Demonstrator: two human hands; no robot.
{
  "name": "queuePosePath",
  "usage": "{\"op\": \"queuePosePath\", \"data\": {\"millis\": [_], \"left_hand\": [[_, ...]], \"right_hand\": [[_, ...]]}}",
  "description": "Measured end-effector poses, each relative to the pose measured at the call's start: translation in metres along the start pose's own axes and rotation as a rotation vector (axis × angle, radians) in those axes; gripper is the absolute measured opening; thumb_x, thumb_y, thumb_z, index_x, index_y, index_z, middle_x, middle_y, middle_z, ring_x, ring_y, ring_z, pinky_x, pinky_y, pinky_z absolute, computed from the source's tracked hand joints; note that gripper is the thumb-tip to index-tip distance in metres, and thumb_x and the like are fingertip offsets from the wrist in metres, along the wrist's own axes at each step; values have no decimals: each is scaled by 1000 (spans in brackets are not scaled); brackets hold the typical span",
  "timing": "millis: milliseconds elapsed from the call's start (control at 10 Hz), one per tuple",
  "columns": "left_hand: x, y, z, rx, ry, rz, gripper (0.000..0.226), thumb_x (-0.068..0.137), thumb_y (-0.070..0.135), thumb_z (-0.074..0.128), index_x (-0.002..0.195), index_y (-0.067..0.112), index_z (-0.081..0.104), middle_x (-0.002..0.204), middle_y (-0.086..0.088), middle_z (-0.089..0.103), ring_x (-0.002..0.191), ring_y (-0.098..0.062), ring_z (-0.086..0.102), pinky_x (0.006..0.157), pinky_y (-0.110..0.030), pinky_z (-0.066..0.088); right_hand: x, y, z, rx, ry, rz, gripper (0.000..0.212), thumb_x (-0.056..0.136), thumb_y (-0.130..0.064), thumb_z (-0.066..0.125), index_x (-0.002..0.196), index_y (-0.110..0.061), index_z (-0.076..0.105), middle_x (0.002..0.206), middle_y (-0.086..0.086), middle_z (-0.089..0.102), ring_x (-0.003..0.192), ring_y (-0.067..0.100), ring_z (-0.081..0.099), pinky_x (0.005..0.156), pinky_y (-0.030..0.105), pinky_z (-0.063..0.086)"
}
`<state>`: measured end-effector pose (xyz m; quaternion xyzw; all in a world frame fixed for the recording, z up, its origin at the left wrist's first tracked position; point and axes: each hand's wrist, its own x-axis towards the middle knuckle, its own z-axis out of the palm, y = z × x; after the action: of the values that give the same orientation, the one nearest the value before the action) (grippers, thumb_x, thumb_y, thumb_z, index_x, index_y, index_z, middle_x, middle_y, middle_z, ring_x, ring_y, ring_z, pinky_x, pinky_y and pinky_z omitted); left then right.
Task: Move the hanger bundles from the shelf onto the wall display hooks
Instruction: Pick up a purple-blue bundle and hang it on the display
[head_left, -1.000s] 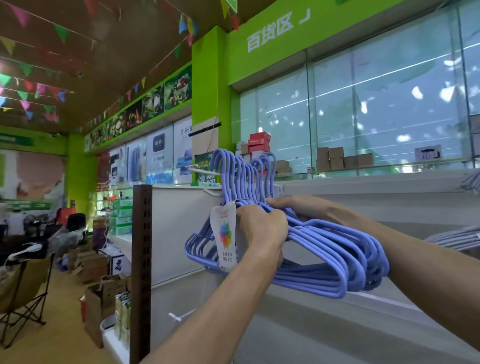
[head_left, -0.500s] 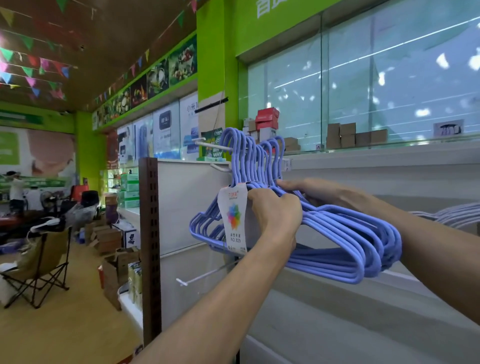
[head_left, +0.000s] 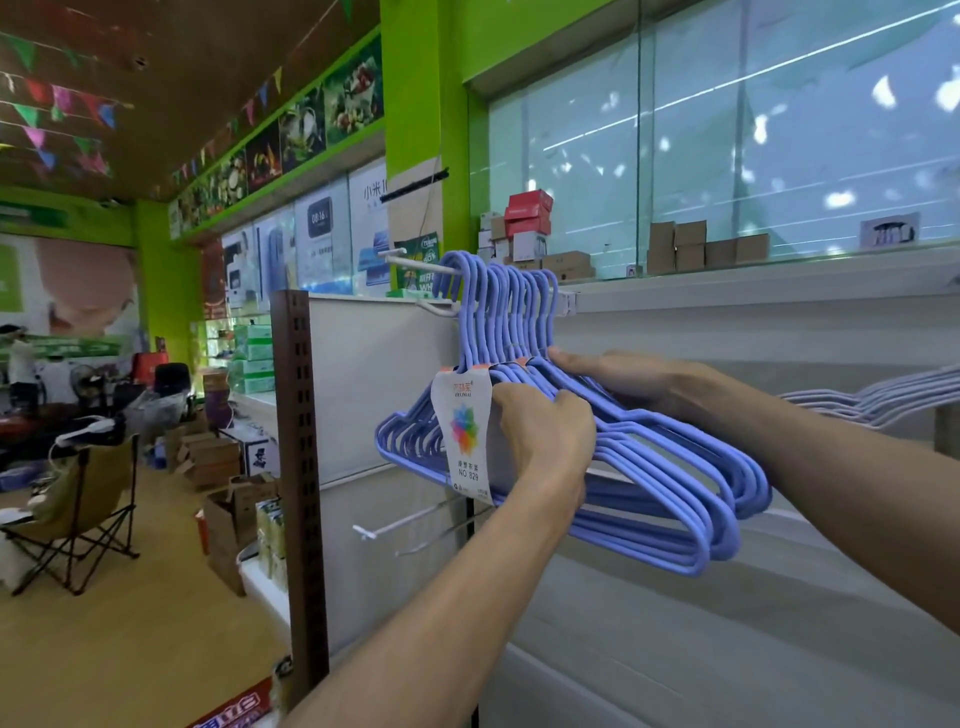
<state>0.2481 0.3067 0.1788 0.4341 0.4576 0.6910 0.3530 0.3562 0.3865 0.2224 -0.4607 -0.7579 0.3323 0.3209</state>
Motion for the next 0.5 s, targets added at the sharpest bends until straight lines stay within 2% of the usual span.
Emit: {"op": "queuePosePath", "data": {"millis": [100,200,300,400,500], "left_hand": [[0,-5,-3,-14,-22,-25,45,92,9,54,135,0,43,123,-22,61,106,-37,64,91,-51,56],[3,-6,-6,-63,-56,-59,48,93,10,51,140,2,42,119,-21,61,92,-27,63,77,-40,56],[-4,-2,-15,-40,-92,-52,45,91,7,52,136,0,49,101,-17,62,78,-28,60,60,-37,51],[-19,5,-33,-112,-196,-107,18,95,2,51,108,6,63,96,-16,70,89,-32,70,78,-47,61],[-21,5,-48,-129,-330,-183,17,101,8,49,110,4,63,96,-16,71,89,-30,71,80,-43,61]], "right_hand": [[-5,-1,3,-89,56,17,77,90,-71,46,137,-11,56,134,12,62,110,24,62,100,36,48],[-8,-2,3,-229,133,63,86,87,-78,41,137,-9,56,132,13,62,123,32,58,102,41,45],[-13,-4,2,-298,161,108,87,86,-79,41,133,-8,58,128,13,63,120,31,59,99,40,46],[-18,-2,7,-289,198,42,82,89,-73,45,125,-1,62,124,19,65,114,37,60,94,42,47],[-26,-3,13,-215,170,35,80,85,-74,50,128,-8,62,125,12,66,108,29,65,71,35,52]]}}
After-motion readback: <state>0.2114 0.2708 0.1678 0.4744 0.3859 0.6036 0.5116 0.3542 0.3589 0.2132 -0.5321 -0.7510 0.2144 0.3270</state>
